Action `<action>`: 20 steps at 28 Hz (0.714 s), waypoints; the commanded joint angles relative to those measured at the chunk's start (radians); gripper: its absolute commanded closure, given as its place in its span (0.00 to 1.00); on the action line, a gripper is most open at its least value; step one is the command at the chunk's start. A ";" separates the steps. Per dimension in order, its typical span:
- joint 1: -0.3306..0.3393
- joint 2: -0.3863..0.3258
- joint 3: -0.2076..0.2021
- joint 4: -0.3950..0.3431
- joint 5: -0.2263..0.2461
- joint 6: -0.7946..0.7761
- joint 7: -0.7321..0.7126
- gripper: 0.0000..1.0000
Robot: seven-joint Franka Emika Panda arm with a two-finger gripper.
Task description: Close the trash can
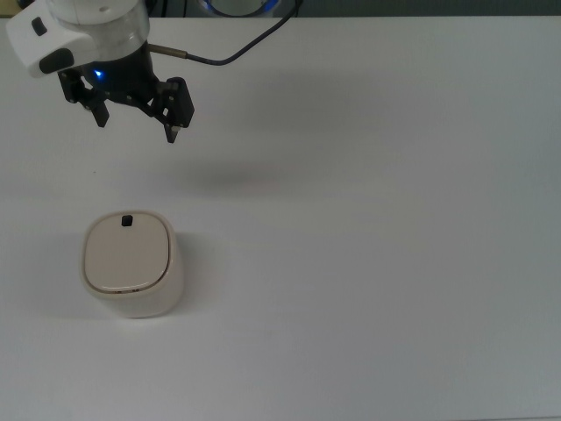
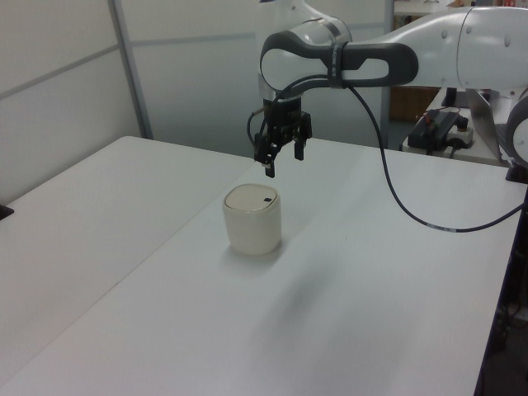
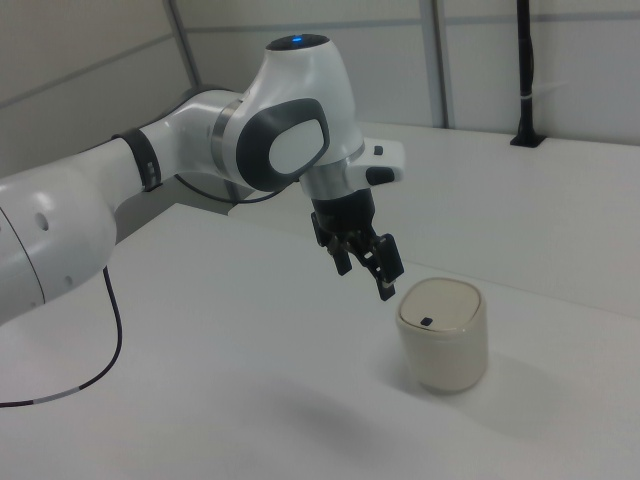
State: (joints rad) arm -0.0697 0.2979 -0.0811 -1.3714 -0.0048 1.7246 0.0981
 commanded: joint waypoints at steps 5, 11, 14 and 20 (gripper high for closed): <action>0.007 -0.016 -0.002 -0.017 -0.030 -0.023 -0.018 0.00; 0.007 -0.016 -0.002 -0.017 -0.029 -0.023 -0.017 0.00; 0.007 -0.016 -0.002 -0.017 -0.029 -0.023 -0.017 0.00; 0.005 -0.014 -0.003 -0.017 -0.029 -0.023 -0.015 0.00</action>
State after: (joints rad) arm -0.0696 0.2980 -0.0810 -1.3752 -0.0221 1.7245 0.0979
